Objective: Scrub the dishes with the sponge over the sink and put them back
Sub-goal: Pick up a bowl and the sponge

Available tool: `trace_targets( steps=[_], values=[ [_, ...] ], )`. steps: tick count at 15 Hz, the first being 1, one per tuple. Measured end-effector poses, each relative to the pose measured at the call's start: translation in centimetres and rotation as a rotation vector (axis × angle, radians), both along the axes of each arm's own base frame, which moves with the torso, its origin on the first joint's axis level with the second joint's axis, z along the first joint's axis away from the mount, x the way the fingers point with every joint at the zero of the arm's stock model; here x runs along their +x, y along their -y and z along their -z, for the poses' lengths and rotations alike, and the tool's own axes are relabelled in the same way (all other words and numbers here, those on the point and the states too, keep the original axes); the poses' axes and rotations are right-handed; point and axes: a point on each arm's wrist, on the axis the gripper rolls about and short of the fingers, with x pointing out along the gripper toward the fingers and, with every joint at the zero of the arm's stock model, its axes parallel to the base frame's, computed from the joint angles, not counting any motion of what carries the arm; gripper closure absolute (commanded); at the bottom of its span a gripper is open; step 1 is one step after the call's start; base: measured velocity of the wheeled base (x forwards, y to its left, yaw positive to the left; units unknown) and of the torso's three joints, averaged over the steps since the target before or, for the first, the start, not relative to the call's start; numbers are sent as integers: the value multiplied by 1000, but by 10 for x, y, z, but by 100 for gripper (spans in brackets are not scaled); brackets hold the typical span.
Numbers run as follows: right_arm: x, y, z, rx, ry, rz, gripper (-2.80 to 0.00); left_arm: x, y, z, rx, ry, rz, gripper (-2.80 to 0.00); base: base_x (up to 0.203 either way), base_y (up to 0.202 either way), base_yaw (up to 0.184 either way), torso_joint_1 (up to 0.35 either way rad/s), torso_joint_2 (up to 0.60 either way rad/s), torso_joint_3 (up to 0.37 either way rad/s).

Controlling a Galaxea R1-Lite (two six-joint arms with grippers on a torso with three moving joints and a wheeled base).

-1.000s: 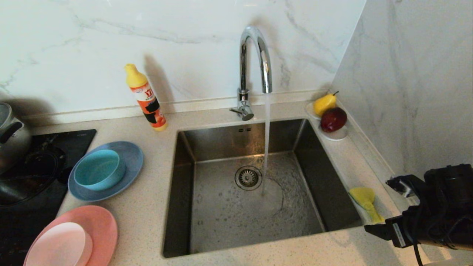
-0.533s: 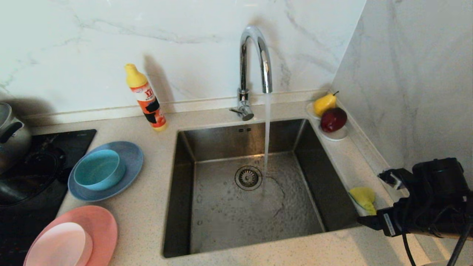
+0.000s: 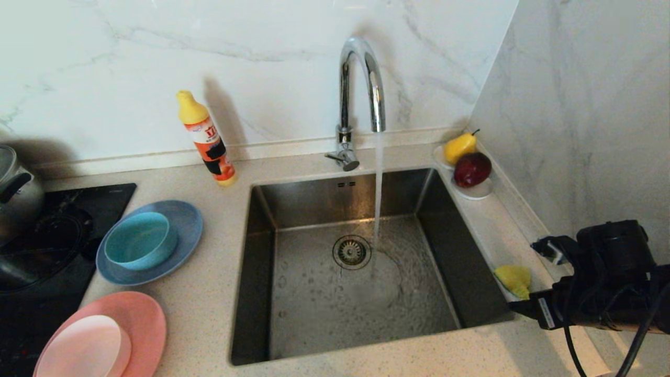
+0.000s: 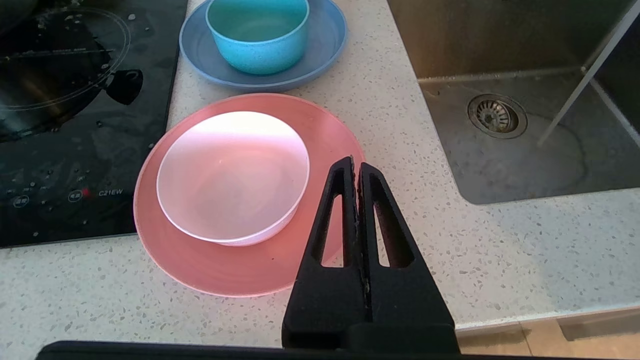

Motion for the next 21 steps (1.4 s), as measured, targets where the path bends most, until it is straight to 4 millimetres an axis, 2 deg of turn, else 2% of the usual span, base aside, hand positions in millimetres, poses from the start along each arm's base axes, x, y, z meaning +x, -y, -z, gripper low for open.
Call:
trace_targets(
  steps=[10,15,18,21],
  values=[
    [6,5,-2,-5,10,17,0,0,0,0,0,0,0,0,0,0,0,0,0,0],
    [-1,4,-7,-2,14,11,0,0,0,0,0,-1,0,0,0,0,0,0,0,0],
    [-11,1,-21,0,47,-8,0,0,0,0,0,0,0,0,0,0,0,0,0,0],
    [-31,-8,-43,8,74,-53,0,0,0,0,0,-1,0,0,0,0,0,0,0,0]
  ],
)
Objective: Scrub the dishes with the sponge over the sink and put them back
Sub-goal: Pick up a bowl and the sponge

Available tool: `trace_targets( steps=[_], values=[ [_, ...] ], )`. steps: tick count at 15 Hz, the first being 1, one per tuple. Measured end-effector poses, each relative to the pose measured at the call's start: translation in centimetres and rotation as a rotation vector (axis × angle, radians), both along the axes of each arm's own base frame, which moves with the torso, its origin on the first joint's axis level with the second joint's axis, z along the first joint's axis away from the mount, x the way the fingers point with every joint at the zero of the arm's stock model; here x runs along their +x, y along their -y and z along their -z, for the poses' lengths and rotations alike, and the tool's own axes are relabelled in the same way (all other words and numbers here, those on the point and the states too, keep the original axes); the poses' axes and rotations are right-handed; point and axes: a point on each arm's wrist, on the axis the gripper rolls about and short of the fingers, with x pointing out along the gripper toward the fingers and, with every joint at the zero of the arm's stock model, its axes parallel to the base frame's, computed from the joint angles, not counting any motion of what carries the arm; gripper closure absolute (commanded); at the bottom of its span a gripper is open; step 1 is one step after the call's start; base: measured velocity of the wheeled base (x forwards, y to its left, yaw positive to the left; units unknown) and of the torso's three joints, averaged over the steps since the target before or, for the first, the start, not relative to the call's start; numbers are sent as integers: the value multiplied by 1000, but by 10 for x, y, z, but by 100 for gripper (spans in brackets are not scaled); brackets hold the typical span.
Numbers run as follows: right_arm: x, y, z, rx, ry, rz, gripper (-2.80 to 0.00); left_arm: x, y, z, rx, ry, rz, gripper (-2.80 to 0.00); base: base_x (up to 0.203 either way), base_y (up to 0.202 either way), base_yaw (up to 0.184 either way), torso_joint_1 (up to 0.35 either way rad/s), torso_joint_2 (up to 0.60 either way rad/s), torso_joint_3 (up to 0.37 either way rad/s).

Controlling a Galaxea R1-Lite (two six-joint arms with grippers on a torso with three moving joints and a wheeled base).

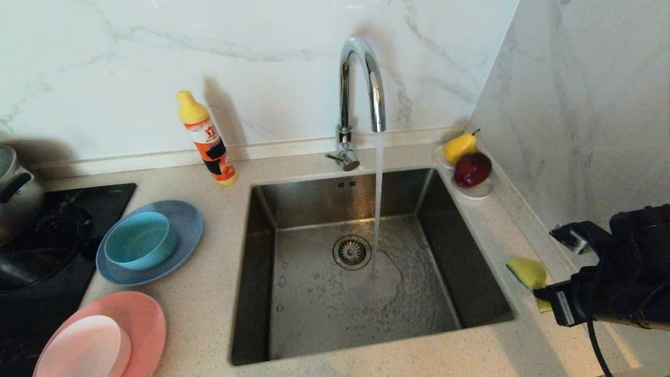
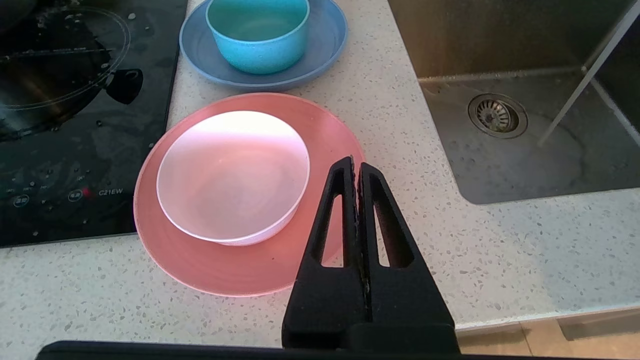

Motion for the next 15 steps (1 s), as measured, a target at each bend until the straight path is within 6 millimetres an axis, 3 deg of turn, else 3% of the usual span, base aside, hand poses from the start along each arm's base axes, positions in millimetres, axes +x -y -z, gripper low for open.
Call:
trace_targets(
  steps=[5,8,15],
  values=[
    [-53,-34,-47,15,15,-191,0,0,0,0,0,0,0,0,0,0,0,0,0,0],
    [-80,-42,-62,5,2,-241,0,0,0,0,1,0,0,0,0,0,0,0,0,0],
    [-88,-49,-87,68,42,-270,0,0,0,0,0,0,-1,0,0,0,0,0,0,0]
  ],
)
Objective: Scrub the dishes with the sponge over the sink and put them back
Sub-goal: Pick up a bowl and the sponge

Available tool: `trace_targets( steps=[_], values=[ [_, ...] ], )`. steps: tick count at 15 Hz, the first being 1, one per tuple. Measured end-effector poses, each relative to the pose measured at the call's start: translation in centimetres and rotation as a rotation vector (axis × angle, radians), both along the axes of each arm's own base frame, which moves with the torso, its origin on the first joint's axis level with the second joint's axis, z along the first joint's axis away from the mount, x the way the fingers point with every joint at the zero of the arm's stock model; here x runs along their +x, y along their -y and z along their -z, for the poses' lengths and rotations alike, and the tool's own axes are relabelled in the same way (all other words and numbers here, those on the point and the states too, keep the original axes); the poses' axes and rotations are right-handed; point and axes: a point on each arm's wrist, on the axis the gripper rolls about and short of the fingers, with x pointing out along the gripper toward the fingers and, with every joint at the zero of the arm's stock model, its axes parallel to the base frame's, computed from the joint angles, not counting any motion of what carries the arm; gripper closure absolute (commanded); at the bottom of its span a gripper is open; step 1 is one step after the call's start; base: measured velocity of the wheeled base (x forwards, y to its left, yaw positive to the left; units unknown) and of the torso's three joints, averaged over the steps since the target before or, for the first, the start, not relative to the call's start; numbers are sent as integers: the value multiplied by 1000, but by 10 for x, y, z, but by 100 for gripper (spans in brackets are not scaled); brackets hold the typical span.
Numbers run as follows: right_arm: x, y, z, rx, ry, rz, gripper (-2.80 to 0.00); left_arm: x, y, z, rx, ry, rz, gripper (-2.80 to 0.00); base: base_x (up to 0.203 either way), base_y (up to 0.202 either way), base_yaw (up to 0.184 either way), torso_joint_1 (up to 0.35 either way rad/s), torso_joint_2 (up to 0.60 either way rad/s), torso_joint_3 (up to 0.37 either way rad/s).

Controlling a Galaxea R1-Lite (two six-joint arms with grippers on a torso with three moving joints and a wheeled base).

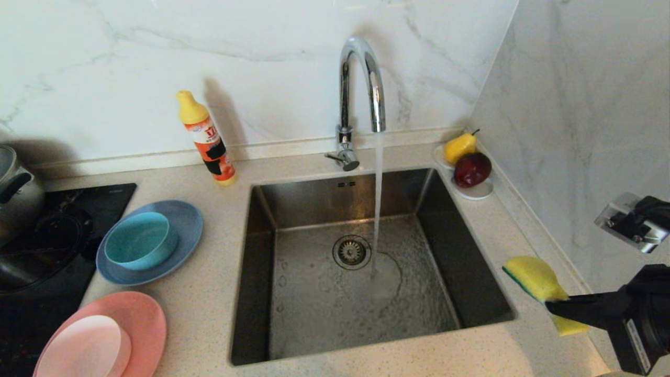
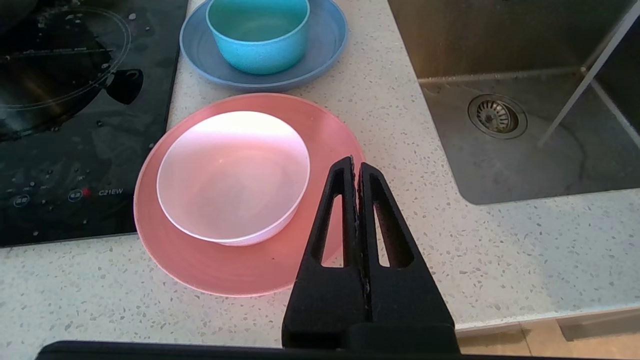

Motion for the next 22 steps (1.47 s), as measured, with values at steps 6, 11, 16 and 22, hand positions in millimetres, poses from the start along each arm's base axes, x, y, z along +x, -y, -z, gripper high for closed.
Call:
trace_targets(
  steps=[6,11,16,22],
  values=[
    [8,-20,1,28,-87,-17,0,0,0,0,-18,0,-1,0,0,0,0,0,0,0],
    [4,-22,6,8,-151,-17,0,-5,-1,-17,-19,37,-55,0,0,0,0,0,0,0],
    [1,-22,11,-1,-165,-25,0,-26,-5,-76,43,56,-227,0,0,0,0,0,0,0],
    [3,-26,6,13,-139,-43,0,4,-8,-133,56,-83,-343,0,0,0,0,0,0,0]
  ],
)
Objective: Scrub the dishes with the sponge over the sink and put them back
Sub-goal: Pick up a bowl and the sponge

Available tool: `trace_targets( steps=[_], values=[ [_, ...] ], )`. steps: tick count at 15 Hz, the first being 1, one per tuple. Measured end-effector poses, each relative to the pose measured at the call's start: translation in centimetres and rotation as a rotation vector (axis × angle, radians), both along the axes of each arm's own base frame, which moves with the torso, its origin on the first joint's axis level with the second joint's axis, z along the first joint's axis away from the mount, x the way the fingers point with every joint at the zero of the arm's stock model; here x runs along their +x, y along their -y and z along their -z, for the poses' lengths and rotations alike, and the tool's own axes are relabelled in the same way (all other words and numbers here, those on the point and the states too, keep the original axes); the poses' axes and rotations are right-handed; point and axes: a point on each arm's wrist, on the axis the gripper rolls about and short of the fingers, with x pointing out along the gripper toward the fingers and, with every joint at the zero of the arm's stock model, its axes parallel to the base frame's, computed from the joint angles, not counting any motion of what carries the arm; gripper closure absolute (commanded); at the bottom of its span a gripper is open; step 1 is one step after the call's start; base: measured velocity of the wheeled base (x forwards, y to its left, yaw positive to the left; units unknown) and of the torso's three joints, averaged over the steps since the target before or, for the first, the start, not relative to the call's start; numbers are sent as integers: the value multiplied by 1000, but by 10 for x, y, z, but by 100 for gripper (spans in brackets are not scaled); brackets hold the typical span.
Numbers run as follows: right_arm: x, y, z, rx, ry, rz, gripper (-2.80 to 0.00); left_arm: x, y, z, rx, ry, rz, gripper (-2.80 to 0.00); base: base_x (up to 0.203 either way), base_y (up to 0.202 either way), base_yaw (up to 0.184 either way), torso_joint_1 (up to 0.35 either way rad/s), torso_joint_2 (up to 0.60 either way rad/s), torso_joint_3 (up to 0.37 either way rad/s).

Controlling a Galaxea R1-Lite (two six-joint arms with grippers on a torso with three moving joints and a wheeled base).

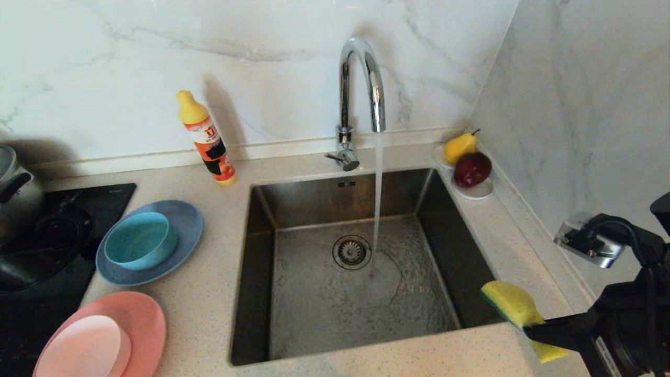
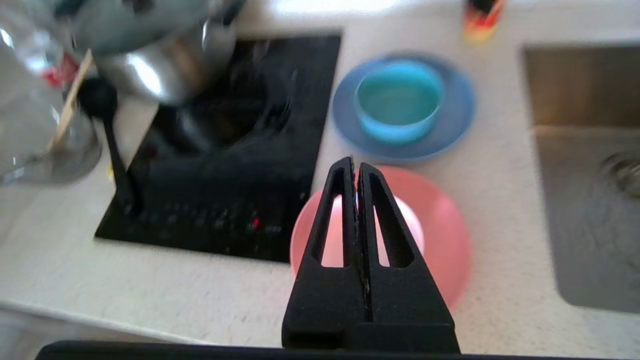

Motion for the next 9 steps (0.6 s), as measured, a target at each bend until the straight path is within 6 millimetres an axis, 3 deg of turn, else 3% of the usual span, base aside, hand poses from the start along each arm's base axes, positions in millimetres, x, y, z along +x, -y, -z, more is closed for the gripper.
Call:
trace_targets(
  steps=[5,9],
  values=[
    [3,-3,-4,13,21,-6,0,97,-2,-30,-156,-238,-58,0,0,0,0,0,0,0],
    [8,-7,-2,8,13,-9,0,184,-20,-45,-317,-336,-92,0,0,0,0,0,0,0]
  ],
)
